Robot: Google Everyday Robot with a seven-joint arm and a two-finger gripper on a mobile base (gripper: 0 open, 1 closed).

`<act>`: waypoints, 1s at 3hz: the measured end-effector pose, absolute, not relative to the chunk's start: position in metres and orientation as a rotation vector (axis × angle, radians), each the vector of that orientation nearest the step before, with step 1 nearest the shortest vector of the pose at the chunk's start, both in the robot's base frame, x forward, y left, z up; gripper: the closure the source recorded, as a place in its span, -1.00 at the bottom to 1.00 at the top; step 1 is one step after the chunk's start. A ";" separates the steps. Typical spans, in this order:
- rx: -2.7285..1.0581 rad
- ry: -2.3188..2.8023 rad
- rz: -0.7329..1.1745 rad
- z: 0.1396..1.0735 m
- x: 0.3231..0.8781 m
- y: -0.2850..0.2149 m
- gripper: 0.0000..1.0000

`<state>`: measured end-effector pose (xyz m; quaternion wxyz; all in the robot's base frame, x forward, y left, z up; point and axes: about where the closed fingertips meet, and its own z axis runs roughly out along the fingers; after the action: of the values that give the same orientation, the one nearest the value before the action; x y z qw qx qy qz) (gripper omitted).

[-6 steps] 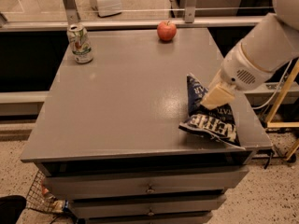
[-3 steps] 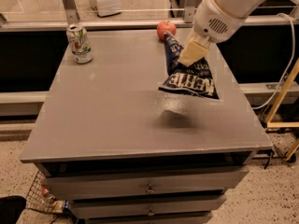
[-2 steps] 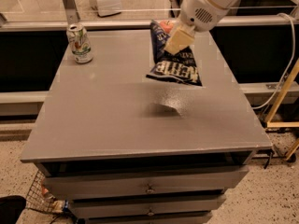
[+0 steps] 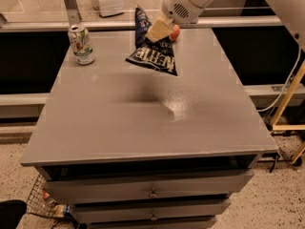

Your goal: Move blue chip bag near 7up can

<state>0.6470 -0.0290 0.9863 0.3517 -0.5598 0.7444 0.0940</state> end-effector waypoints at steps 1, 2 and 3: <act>-1.450 1.928 0.251 0.984 0.650 -0.027 1.00; -1.453 1.917 0.283 0.977 0.673 -0.022 1.00; -1.456 1.915 0.338 0.961 0.716 -0.010 1.00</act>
Offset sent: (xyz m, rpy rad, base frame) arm 0.0962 0.0167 -0.0271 0.0842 0.0337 0.0525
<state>0.7162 -0.0101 0.9605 0.3485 -0.5618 0.7388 0.1305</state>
